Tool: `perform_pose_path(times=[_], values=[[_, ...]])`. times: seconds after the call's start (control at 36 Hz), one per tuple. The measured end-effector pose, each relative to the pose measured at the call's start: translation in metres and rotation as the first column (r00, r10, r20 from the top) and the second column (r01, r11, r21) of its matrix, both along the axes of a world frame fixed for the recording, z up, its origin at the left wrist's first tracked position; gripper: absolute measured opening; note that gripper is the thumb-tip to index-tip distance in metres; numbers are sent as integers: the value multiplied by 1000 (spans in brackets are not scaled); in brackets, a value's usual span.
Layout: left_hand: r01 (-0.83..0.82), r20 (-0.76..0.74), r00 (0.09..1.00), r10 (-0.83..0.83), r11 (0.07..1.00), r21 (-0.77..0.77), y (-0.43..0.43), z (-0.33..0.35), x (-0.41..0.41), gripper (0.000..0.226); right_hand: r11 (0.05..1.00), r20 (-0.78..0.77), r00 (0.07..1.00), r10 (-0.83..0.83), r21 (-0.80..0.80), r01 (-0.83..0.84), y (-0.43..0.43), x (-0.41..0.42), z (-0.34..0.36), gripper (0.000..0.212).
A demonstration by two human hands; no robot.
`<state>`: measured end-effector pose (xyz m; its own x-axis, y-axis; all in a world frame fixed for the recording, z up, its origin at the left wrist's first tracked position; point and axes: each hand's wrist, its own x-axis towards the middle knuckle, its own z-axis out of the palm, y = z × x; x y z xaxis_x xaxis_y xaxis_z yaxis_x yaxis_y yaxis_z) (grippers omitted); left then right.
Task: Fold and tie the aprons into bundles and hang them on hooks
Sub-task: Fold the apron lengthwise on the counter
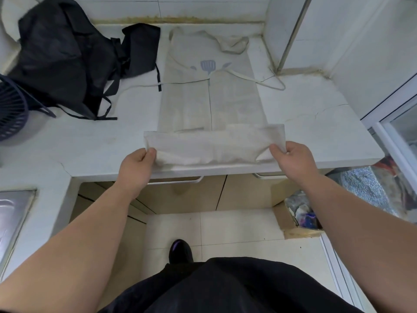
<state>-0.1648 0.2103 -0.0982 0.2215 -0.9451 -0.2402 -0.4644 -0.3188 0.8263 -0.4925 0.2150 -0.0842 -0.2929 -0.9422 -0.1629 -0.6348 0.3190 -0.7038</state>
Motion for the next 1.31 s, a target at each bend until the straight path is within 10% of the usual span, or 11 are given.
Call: perform_pose_path(times=[0.31, 0.69, 0.94, 1.31], values=[[41, 194, 980, -54, 997, 69, -23, -14, 3, 30, 967, 35, 982, 184, 173, -187, -12, 9, -3, 35], [89, 542, 816, -200, 971, 224, -46, -22, 13, 42, 875, -272, 952, 140, 485, 10, -41, 17, -17, 35], [-6, 277, 960, -29, 992, 125, -60, -13, 3, 58, 981, -57, 996, 75, 182, -63, -41, 23, -15, 27], [97, 407, 896, -178, 972, 212, -75, -23, 7, 34, 907, -125, 991, 51, 422, 7, -53, 22, -18, 36]])
